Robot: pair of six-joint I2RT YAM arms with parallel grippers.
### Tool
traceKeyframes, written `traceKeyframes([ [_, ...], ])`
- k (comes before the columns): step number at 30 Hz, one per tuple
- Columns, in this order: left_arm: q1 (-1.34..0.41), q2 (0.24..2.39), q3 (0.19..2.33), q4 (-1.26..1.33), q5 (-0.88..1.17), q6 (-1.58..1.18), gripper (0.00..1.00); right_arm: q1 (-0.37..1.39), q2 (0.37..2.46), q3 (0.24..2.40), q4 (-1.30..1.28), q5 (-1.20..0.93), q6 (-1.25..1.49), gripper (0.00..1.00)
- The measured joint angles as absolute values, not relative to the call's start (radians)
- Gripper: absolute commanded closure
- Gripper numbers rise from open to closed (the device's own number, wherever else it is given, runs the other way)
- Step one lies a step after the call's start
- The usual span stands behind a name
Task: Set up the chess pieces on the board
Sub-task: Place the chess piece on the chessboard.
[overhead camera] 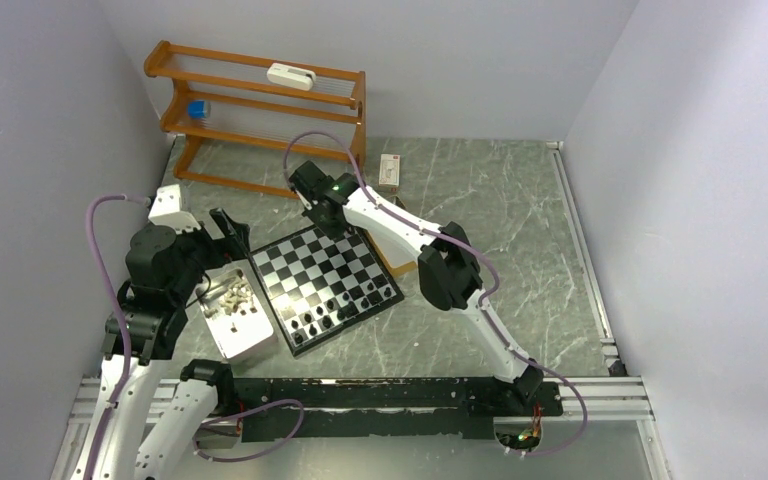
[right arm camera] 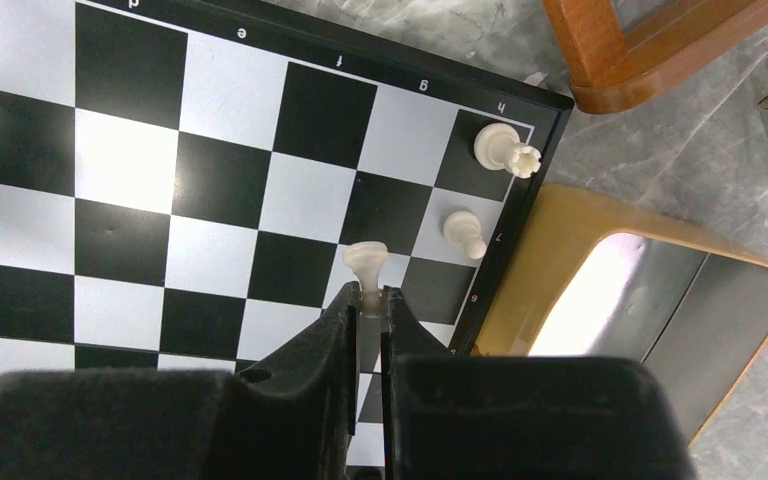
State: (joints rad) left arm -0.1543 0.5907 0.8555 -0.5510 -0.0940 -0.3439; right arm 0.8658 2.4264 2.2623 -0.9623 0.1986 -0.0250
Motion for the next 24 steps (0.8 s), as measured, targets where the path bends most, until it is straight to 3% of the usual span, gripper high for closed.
traceKeyframes([
  [24,-0.155,0.586,0.855,-0.552,-0.103,-0.344,0.02,0.866,2.492,2.296,-0.964,0.226,-0.028,0.88],
])
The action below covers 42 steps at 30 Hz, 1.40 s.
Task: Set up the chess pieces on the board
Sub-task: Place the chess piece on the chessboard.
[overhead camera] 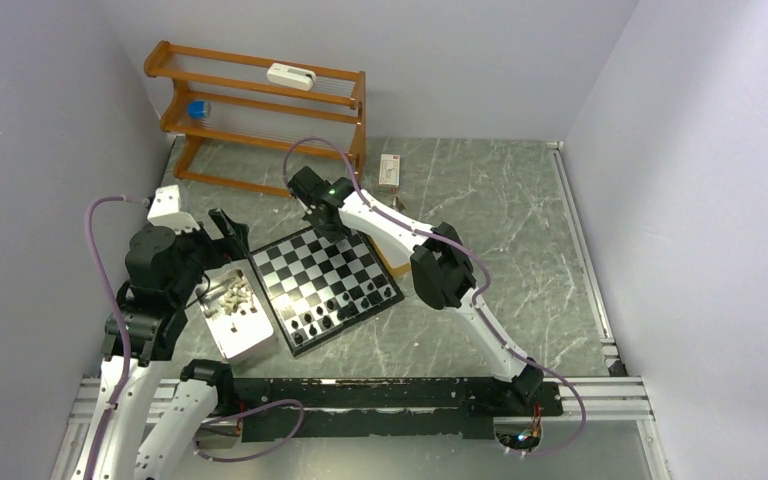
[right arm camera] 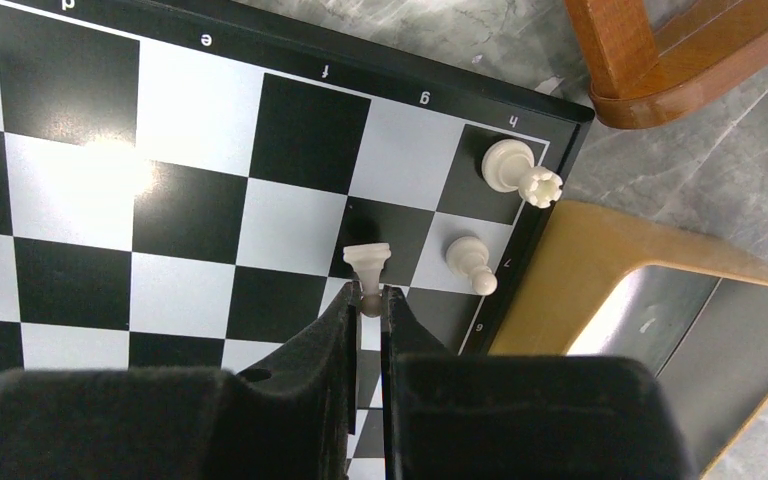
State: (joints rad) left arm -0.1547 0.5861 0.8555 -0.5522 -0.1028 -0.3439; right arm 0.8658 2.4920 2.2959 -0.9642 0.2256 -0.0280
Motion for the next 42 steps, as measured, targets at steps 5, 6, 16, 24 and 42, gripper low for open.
traceKeyframes([
  [5,-0.155,0.586,0.855,-0.552,-0.103,-0.344,0.02,0.866,2.492,2.316,-0.979,0.226,-0.028,0.89],
  [6,-0.155,0.586,0.855,-0.552,-0.103,-0.344,0.02,0.866,2.492,2.319,-0.981,0.225,-0.029,0.90],
  [16,-0.155,0.581,0.855,-0.552,-0.103,-0.344,0.02,0.866,2.495,2.347,-1.035,0.225,-0.031,0.85],
  [24,-0.155,0.581,0.855,-0.552,-0.103,-0.344,0.02,0.866,2.499,2.350,-1.042,0.225,-0.031,0.83],
  [42,-0.155,0.580,0.855,-0.552,-0.103,-0.344,0.02,0.866,2.505,2.357,-1.044,0.226,-0.031,0.78],
])
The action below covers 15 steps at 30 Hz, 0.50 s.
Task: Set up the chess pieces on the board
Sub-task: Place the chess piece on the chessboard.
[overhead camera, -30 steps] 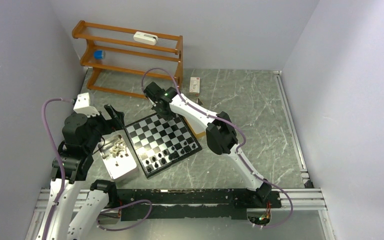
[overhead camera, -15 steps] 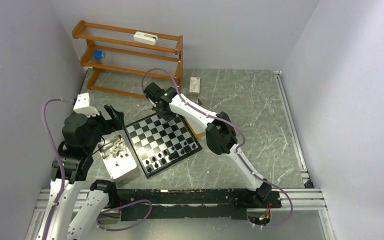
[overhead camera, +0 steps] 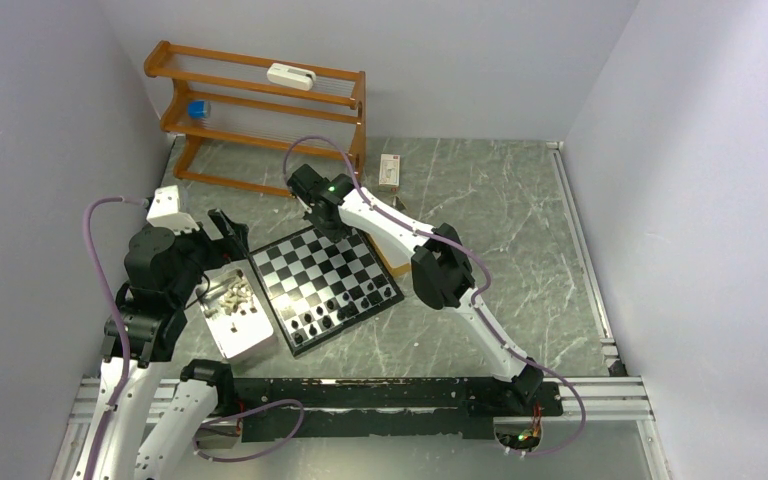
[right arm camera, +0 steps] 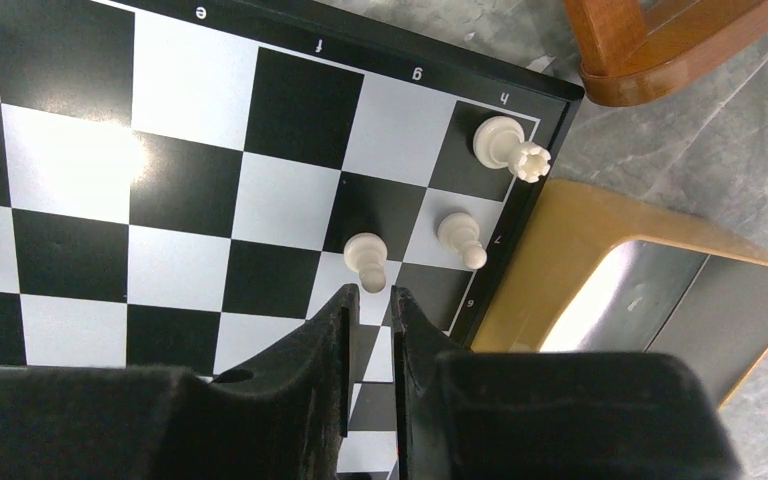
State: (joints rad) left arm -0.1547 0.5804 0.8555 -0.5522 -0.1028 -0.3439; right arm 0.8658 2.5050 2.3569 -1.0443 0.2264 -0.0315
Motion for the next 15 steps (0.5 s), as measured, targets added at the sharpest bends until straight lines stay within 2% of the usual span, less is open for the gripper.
traceKeyframes([
  [15,-0.155,0.580,0.855,-0.553,-0.103,-0.344,0.02,0.866,2.505,2.358,-1.001,0.241,-0.031,0.86],
])
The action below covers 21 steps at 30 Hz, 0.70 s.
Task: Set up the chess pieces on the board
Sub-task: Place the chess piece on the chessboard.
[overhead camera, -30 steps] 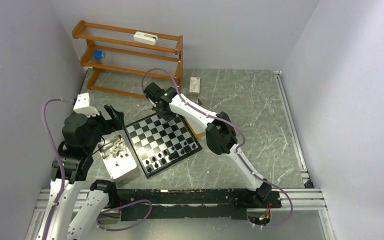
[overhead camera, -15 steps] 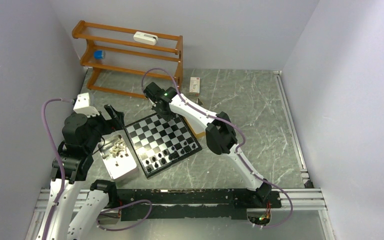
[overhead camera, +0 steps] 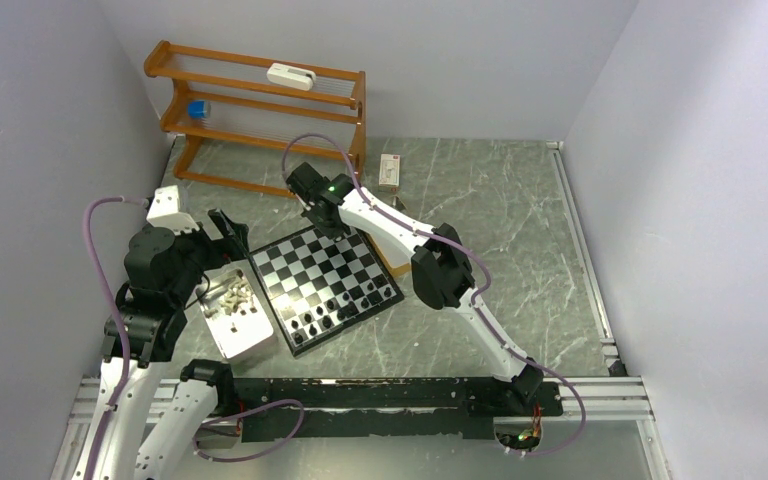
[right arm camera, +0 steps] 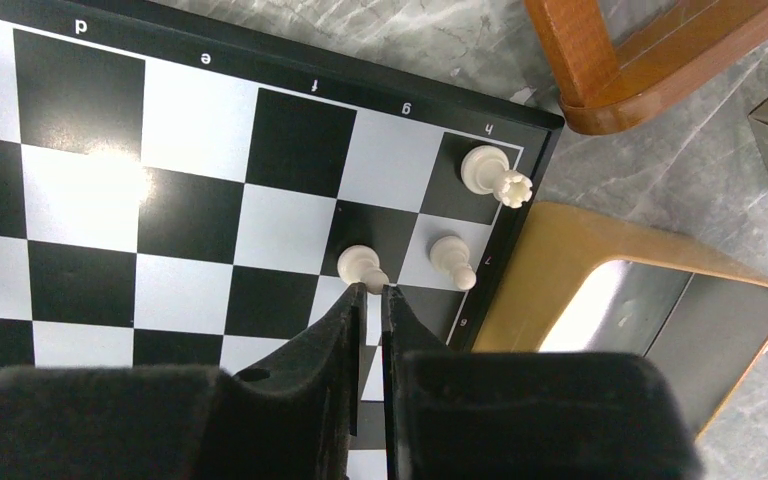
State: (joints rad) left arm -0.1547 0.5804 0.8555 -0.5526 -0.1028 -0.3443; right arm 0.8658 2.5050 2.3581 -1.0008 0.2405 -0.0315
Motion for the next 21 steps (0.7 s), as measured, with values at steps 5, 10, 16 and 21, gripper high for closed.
traceKeyframes([
  [5,-0.159,0.580,0.855,-0.552,-0.103,-0.344,0.02,0.866,2.505,2.357,-0.992,0.243,-0.031,0.86],
  [10,-0.159,0.580,0.855,-0.552,-0.103,-0.344,0.02,0.866,2.505,2.352,-0.983,0.246,-0.031,0.82],
  [16,-0.159,0.580,0.855,-0.552,-0.103,-0.344,0.02,0.866,2.505,2.338,-0.977,0.247,-0.031,0.80],
  [21,-0.159,0.580,0.855,-0.552,-0.103,-0.344,0.02,0.866,2.505,2.317,-0.969,0.247,-0.031,0.80],
])
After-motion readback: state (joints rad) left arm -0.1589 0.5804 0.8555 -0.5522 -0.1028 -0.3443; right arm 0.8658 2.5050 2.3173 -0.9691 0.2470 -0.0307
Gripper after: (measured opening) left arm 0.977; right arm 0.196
